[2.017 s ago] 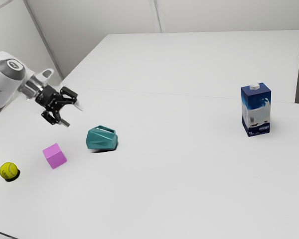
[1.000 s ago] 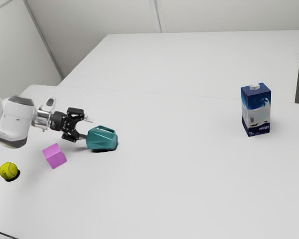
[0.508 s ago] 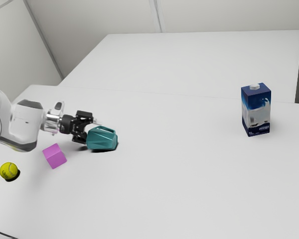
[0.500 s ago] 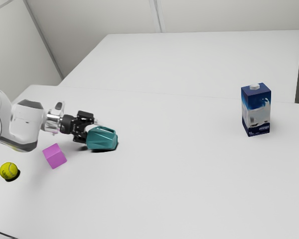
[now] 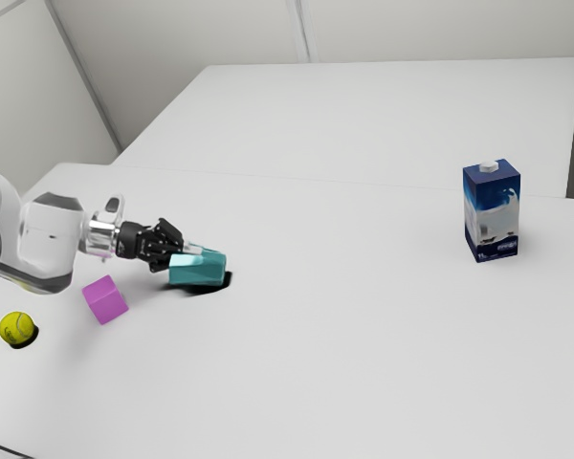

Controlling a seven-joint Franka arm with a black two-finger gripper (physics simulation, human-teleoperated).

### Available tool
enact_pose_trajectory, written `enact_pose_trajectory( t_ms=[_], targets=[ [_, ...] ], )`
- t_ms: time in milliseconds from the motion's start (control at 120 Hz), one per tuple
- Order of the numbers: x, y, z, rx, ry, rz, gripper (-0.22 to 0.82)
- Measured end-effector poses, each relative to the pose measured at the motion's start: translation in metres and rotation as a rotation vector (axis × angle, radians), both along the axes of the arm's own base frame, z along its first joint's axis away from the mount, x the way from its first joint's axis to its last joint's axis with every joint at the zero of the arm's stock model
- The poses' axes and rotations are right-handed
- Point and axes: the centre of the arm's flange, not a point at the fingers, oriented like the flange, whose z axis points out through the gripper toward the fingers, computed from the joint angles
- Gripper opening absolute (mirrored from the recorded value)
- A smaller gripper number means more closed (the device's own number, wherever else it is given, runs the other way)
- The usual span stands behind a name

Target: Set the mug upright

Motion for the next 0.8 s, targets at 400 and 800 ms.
enact_pose_trajectory(
  t_ms=[400,800],
  targets=[
    [0.030,-0.011,0.121,0.225,-0.153,-0.165,-0.17],
    [0.085,-0.059,0.165,0.985,-0.128,-0.618,-0.18]
  ],
)
